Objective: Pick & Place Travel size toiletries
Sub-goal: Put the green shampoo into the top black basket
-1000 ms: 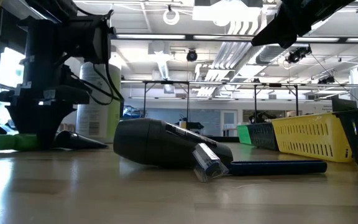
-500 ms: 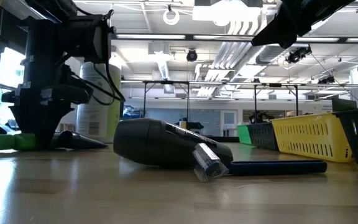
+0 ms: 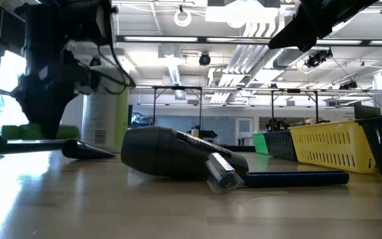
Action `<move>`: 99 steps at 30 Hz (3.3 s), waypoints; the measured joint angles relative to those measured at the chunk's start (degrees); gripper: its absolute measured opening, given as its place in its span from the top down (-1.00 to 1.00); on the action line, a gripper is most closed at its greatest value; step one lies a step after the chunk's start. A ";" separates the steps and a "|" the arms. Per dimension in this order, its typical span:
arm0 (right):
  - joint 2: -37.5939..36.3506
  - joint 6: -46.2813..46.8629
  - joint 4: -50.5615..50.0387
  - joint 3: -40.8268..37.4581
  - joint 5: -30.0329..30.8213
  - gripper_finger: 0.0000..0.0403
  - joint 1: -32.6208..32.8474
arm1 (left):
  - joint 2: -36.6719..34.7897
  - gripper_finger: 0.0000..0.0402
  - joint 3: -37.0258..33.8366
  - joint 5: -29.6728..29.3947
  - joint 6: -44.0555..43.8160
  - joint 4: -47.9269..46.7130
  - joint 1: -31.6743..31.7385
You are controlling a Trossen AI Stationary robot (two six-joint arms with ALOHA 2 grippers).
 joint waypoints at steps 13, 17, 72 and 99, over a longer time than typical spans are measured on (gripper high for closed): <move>0.00 -1.27 4.37 0.00 -0.02 0.88 0.02 | -17.00 0.13 9.47 -6.87 16.67 1.55 0.00; -0.01 -1.97 6.99 -0.02 -0.02 0.88 0.01 | -20.48 0.13 11.99 -10.07 27.98 9.90 0.00; 17.16 -1.48 45.41 -0.02 -8.81 0.52 -4.59 | -1.82 0.13 10.67 2.80 59.11 57.58 7.52; 29.16 -0.20 68.72 0.00 -13.68 -0.74 -6.54 | -1.82 0.13 10.67 4.13 58.96 57.80 7.52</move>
